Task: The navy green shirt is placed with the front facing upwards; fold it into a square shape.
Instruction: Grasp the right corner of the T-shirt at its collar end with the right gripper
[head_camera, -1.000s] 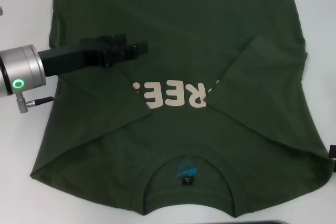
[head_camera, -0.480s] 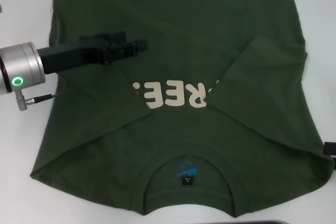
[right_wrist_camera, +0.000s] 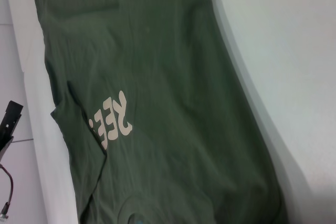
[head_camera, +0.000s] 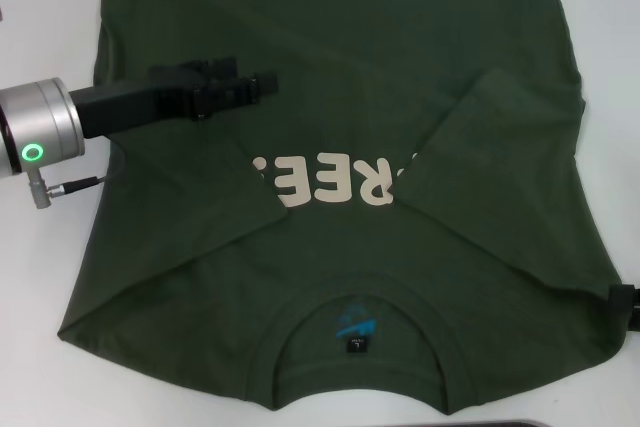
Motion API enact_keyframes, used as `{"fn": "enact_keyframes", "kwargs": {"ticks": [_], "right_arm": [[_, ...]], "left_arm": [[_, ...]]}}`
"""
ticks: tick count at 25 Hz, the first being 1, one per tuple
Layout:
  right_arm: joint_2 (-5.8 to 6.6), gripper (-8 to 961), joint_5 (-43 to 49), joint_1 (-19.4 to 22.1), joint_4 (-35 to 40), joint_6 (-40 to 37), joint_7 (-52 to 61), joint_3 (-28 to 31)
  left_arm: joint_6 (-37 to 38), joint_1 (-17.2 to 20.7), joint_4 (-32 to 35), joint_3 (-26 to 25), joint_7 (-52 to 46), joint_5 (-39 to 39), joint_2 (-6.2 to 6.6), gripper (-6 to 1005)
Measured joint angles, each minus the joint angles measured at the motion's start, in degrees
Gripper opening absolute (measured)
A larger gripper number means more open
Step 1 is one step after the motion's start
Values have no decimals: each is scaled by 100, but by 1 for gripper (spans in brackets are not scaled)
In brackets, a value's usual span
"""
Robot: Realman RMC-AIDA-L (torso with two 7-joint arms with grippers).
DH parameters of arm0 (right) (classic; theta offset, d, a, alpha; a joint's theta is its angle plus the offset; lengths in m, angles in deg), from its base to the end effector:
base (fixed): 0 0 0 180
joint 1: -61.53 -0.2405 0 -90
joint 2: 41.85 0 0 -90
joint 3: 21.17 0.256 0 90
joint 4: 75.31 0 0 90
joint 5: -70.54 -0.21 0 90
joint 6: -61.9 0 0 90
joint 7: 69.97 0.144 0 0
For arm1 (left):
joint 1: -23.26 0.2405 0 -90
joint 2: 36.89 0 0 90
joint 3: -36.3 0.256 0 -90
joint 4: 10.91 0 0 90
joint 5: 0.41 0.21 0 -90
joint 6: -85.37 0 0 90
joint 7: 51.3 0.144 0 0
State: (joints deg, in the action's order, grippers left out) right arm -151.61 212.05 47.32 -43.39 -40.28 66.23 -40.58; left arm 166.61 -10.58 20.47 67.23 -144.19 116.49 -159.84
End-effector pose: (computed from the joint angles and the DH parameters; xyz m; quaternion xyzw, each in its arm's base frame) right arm 0.3963 0.1861 0.0566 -0.5810 0.7958 0.1698 0.0143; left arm -0.2564 0.3437 -0.0321 -0.8650 -0.3866 -0.2918 0.1312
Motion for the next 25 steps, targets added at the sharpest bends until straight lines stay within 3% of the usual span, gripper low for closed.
{"fn": "enact_keyframes", "kwargs": {"ticks": [17,23,25], "right_arm": [[0,279,149,77,-10,41,87,32],[0,235,139,138,-11,39,-141,282],[-10,95,137,149,-11,31,-256,362]], "left_arm": [[6,-1,0,0,0,12,-1,874],[2,-1,0,0,0,8,-2,874],[1,-1,0,0,0,4,-2,874]]}}
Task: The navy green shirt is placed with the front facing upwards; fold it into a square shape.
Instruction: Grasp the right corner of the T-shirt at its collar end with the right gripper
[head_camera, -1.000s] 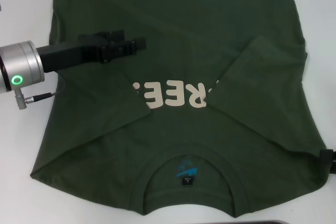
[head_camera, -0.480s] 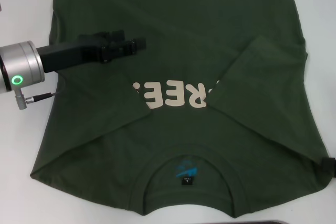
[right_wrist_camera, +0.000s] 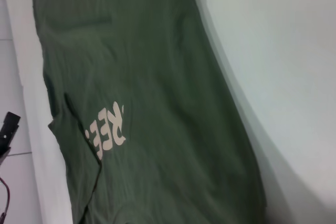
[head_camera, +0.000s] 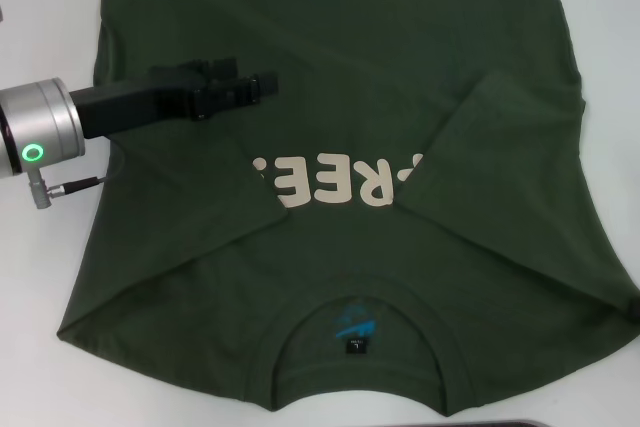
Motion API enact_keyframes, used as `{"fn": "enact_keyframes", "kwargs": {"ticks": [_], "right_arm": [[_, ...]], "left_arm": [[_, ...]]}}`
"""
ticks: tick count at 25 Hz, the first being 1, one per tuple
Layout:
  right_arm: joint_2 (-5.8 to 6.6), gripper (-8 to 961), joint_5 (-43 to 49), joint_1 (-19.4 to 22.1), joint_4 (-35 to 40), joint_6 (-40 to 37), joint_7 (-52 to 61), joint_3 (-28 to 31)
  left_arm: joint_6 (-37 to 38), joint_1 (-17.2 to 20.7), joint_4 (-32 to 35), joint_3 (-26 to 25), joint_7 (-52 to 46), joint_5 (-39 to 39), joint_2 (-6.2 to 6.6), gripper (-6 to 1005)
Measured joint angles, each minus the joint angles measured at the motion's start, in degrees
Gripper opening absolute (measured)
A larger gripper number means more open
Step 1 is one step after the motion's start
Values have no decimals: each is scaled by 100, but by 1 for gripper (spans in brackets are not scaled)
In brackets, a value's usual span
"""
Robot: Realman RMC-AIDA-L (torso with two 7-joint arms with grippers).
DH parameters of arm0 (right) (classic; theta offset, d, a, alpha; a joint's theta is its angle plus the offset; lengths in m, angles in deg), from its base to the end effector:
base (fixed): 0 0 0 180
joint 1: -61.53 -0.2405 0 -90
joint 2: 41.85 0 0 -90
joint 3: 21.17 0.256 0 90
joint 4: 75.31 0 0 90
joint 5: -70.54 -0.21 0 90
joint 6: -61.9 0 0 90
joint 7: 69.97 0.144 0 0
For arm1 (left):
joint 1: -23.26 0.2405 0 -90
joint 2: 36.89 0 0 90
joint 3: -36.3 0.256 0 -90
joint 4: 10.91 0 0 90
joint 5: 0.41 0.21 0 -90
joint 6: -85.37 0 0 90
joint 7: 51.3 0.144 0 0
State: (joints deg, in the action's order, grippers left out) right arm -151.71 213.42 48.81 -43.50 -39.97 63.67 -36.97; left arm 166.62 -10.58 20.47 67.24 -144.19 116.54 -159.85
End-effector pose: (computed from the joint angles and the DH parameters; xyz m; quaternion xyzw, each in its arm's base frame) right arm 0.4040 0.1750 0.0592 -0.5765 0.7953 0.1845 0.0324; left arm -0.2564 0.3436 -0.0322 -0.8652 -0.3865 -0.2915 0.1309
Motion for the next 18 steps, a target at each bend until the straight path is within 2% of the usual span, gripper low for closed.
{"fn": "enact_keyframes", "kwargs": {"ticks": [10,18], "right_arm": [[-95,79,-30,22,7,31,-745,533],[-68,77,-33,64,9,-11,-1102,750]], "left_arm": [[38,35,-1,-27,-107,-6,-3,874],[337,197,232,-31,-770,32,83,874]]}}
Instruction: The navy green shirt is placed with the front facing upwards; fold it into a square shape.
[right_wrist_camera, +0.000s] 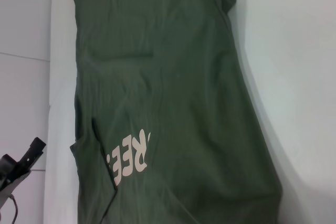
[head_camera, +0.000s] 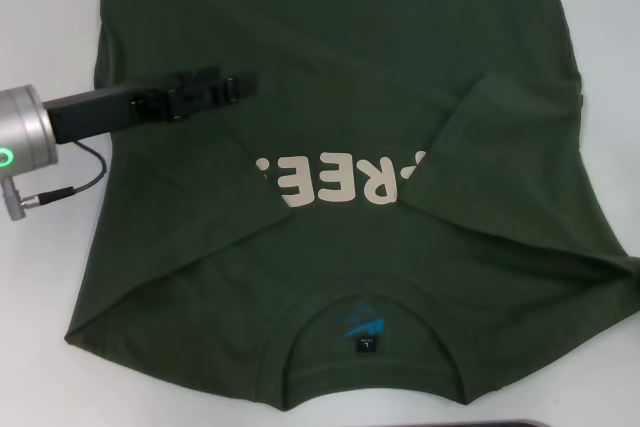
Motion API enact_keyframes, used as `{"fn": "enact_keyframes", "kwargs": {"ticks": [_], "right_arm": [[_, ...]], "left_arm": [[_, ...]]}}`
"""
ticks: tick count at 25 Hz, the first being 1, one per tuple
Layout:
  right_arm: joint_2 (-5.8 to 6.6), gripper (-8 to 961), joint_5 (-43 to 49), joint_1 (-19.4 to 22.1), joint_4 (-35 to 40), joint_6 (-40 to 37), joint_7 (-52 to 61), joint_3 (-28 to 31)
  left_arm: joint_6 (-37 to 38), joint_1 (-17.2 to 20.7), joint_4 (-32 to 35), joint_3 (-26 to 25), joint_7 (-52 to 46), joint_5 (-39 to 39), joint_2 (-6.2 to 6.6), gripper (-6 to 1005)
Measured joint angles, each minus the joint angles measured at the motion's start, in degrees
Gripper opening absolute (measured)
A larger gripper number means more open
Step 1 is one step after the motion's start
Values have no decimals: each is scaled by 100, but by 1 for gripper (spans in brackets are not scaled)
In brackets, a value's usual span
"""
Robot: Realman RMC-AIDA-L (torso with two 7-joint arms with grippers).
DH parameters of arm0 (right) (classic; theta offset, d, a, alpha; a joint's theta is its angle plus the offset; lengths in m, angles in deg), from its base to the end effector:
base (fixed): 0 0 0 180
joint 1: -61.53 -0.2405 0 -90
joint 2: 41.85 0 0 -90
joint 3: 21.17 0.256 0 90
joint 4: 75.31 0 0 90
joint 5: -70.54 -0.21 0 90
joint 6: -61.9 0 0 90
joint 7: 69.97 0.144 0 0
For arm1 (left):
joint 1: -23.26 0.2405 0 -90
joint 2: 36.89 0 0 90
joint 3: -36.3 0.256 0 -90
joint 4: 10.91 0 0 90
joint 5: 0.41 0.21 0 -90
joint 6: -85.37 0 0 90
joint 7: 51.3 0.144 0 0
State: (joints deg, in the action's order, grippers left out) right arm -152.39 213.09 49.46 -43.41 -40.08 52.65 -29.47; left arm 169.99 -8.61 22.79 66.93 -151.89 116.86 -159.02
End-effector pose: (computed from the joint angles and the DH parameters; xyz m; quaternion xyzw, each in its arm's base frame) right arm 0.4067 0.1737 0.0649 -0.6220 0.7421 0.2368 0.0799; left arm -0.2651 0.3356 -0.0184 -0.8413 -0.4364 -0.2991 0.1107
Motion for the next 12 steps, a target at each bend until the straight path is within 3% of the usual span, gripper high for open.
{"fn": "enact_keyframes", "kwargs": {"ticks": [7,12], "right_arm": [[9,77,-11,-92,0,13,-123,82],[10,77,-17,-160,0,61,-165,84]], "left_arm": [[86,106,199,23,-793,267,93,875],[624,111,437,-5,-1255,704,220,875]]}}
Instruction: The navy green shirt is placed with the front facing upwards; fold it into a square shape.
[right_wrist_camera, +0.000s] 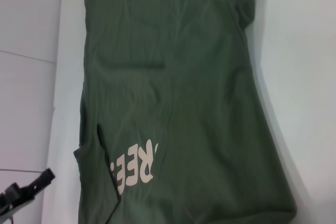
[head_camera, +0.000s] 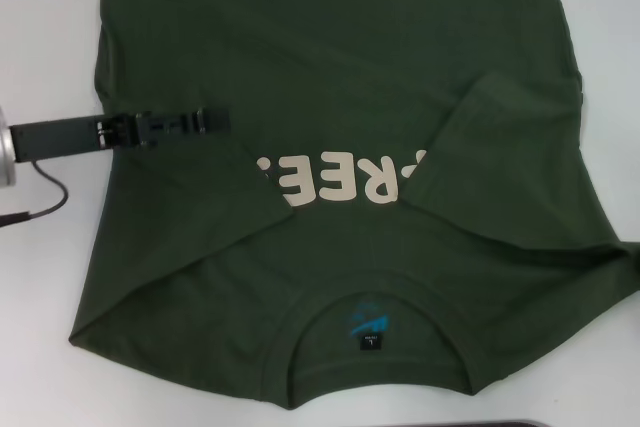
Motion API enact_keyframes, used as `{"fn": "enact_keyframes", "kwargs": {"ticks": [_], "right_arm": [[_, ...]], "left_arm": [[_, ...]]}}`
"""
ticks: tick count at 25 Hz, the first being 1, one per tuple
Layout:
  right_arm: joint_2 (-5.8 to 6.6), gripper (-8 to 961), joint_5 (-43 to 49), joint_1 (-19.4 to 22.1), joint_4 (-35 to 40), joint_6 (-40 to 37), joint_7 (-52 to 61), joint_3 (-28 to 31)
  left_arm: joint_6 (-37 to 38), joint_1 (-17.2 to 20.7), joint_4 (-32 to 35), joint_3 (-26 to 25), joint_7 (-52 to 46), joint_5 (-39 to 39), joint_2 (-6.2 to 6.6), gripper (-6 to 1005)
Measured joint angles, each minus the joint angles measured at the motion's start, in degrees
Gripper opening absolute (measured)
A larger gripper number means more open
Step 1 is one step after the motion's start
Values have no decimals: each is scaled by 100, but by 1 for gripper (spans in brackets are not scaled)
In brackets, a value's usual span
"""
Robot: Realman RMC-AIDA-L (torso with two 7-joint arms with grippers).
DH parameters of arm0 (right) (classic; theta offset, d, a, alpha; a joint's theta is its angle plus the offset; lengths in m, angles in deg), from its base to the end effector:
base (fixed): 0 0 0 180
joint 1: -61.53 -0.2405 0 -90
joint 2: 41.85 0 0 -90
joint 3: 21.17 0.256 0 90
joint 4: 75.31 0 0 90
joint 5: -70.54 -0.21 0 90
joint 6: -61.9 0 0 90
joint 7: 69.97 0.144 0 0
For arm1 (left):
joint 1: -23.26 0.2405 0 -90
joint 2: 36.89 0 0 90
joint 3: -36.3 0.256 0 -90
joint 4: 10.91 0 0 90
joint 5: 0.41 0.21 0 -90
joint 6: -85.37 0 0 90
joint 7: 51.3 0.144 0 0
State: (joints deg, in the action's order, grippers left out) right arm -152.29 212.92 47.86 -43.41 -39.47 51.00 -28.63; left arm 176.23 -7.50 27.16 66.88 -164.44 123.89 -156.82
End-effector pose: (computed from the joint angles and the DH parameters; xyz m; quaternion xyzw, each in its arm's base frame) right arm 0.4036 0.1862 0.0671 -0.6391 0.7246 0.2418 0.0898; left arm -0.2784 0.3229 0.0017 -0.8252 -0.5038 -0.2472 0.0643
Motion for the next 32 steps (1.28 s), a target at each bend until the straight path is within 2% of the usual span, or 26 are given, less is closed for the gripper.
{"fn": "enact_keyframes", "kwargs": {"ticks": [1,6,15,32], "right_arm": [[-4,78,-1,-4,0,11,-6,0],[-28,78,-9,-20,0,57,-27,0],[-66,78,-10,-45,-9,79,-102,0],[-35,73,-9,-117,-9,58,-159,-1]], "left_arm": [[140,0,78,-9,-194,208,52,875],[565,46,309,-53,-639,785,155,875],[1132,102,498,-376,-810,1464,255,874],[1343,117,745,-731,-954,2580,338,851]]}}
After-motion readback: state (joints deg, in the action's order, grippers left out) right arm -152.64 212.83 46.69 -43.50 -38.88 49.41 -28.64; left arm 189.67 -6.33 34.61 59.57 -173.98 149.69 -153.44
